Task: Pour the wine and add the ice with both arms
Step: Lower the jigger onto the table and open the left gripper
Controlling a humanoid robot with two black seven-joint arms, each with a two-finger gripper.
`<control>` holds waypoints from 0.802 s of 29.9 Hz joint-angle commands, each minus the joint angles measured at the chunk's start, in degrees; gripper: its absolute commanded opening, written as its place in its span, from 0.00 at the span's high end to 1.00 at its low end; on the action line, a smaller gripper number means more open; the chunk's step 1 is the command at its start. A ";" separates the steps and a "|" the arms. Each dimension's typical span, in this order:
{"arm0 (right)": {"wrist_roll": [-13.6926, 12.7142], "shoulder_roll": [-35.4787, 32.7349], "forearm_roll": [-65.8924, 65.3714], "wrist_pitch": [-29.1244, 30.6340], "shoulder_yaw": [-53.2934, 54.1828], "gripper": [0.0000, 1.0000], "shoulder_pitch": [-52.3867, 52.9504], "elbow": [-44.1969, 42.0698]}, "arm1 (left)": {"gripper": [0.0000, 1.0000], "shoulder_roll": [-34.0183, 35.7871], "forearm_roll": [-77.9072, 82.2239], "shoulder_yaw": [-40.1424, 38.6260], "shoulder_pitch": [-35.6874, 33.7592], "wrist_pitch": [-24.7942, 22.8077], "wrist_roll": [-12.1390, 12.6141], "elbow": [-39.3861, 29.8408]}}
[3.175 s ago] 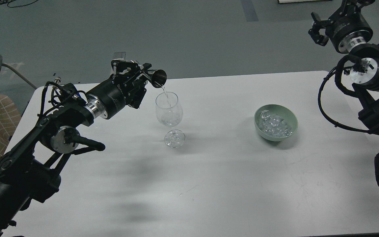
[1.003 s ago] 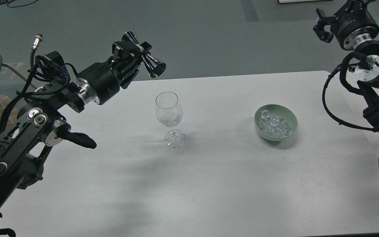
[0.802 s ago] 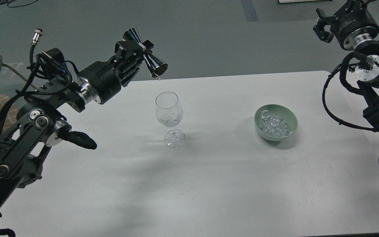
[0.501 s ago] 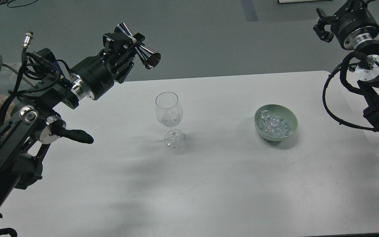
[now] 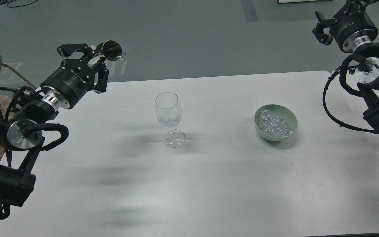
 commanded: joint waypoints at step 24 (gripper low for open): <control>-0.08 -1.42 -0.09 -0.09 -0.12 0.00 -3.14 1.91 | 1.00 -7.72 -15.36 -6.77 -4.55 0.92 0.23 38.47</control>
